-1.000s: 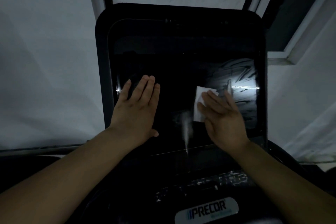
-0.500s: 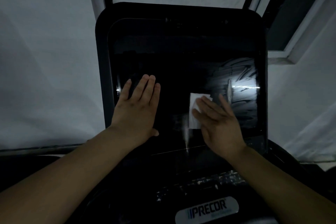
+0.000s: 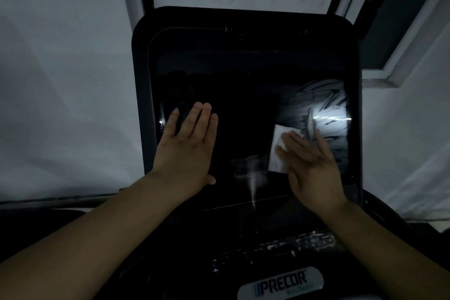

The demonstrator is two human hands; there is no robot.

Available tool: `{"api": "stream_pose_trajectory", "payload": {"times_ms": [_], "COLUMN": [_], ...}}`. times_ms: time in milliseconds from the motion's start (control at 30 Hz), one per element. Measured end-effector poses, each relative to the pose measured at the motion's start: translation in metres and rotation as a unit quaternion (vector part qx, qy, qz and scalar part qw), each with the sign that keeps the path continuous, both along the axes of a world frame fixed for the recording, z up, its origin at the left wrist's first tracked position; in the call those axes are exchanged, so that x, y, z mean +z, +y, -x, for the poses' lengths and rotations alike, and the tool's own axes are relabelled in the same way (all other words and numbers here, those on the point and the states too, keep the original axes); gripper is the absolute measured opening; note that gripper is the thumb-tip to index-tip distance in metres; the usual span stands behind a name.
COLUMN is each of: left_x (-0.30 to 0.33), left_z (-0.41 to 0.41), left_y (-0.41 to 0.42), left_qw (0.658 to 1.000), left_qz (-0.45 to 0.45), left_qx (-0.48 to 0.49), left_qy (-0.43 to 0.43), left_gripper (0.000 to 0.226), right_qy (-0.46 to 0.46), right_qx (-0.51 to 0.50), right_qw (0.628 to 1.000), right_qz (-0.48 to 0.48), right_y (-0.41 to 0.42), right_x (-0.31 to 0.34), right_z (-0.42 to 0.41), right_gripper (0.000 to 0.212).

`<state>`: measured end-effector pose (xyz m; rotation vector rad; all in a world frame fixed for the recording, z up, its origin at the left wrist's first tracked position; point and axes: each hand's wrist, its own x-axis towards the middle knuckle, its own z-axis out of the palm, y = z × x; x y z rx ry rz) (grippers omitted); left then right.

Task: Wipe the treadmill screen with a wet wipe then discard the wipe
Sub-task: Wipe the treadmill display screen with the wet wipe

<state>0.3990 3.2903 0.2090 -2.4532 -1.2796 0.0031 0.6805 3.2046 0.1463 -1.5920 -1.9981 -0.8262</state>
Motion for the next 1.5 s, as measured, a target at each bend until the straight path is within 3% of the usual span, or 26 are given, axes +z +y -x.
{"api": "stream_pose_trajectory", "payload": {"times_ms": [300,633,900,1133,1367,1500], "left_x": [0.001,0.000,0.001,0.000,0.000,0.001], "left_z": [0.000,-0.002,-0.002,-0.003,-0.002,-0.001], "left_y": [-0.002,-0.003,-0.002,-0.001,-0.001,-0.002], "left_qw": [1.000,1.000,1.000,1.000,1.000,1.000], "left_qz": [0.000,0.001,0.006,0.007,0.004,0.007], "left_qx": [0.006,0.010,0.010,0.015,0.009,0.007], "left_qy": [-0.001,0.002,0.000,0.007,0.001,-0.006], "left_gripper": [0.134,0.136,0.134,0.136,0.134,0.134], "right_qy": [0.029,0.017,0.007,0.002,0.029,0.005], "right_qx": [0.089,0.022,0.091,0.020,0.106,0.097], "right_qw": [0.996,1.000,0.996,1.000,0.993,0.993], "right_qz": [0.000,0.000,0.022,0.024,0.047,0.060], "right_y": [0.011,-0.009,0.000,-0.015,-0.006,-0.013], "right_x": [-0.014,-0.017,-0.015,-0.016,-0.023,-0.022], "right_z": [0.077,0.031,0.070,0.018,0.089,0.063], "right_gripper": [0.035,0.039,0.037,0.041,0.038,0.039]}}
